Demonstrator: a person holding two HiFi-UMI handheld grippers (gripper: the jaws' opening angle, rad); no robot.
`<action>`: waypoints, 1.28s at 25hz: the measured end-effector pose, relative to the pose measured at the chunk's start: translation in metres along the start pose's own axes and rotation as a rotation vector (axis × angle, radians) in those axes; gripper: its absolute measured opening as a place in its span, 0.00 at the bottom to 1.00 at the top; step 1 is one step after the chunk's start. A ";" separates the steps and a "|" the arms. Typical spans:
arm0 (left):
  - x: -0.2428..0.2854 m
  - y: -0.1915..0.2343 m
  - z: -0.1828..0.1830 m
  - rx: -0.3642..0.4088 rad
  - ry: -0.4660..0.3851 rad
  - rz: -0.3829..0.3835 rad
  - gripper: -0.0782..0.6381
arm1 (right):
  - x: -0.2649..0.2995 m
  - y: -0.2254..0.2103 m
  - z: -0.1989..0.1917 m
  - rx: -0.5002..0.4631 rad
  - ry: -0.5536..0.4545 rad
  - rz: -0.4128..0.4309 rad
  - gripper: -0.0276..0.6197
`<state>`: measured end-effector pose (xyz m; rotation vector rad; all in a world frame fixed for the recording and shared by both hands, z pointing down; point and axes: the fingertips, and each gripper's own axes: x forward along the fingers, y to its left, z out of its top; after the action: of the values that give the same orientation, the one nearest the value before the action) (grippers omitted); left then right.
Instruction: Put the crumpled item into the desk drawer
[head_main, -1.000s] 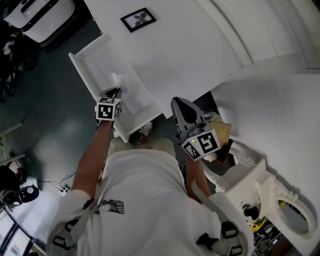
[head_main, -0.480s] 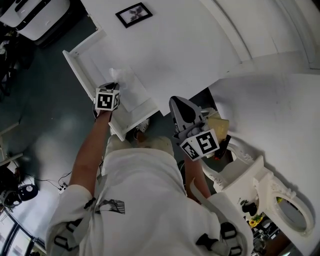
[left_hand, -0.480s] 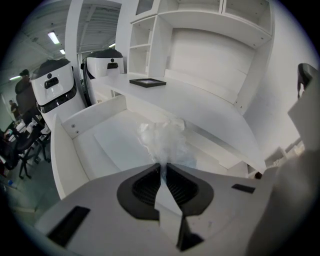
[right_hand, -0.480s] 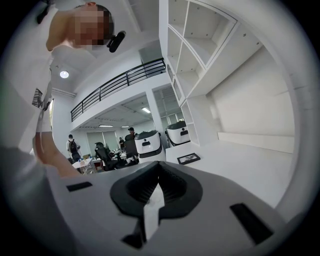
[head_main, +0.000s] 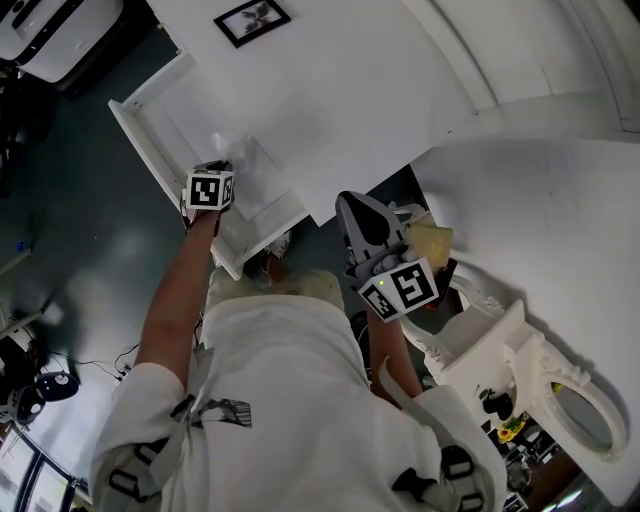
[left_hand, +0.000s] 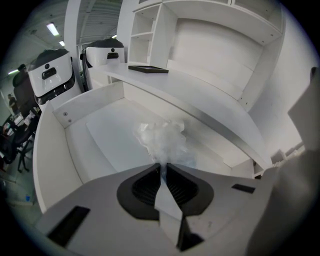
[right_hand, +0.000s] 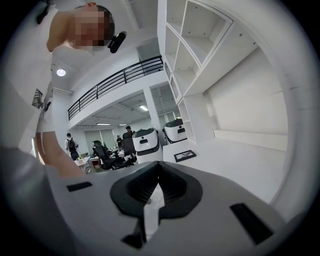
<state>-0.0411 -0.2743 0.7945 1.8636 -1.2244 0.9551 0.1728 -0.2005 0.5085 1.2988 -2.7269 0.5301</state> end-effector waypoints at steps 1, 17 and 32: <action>0.002 0.000 -0.001 -0.008 0.003 -0.001 0.17 | 0.000 -0.001 -0.001 0.001 0.001 -0.001 0.06; 0.020 -0.001 -0.007 -0.014 0.047 0.009 0.17 | -0.004 -0.007 -0.007 0.012 0.017 -0.009 0.06; 0.026 0.002 -0.014 -0.027 0.064 0.022 0.17 | -0.007 -0.010 -0.018 0.032 0.028 -0.008 0.06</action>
<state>-0.0386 -0.2744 0.8240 1.7886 -1.2153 0.9980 0.1839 -0.1951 0.5268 1.2981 -2.7006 0.5892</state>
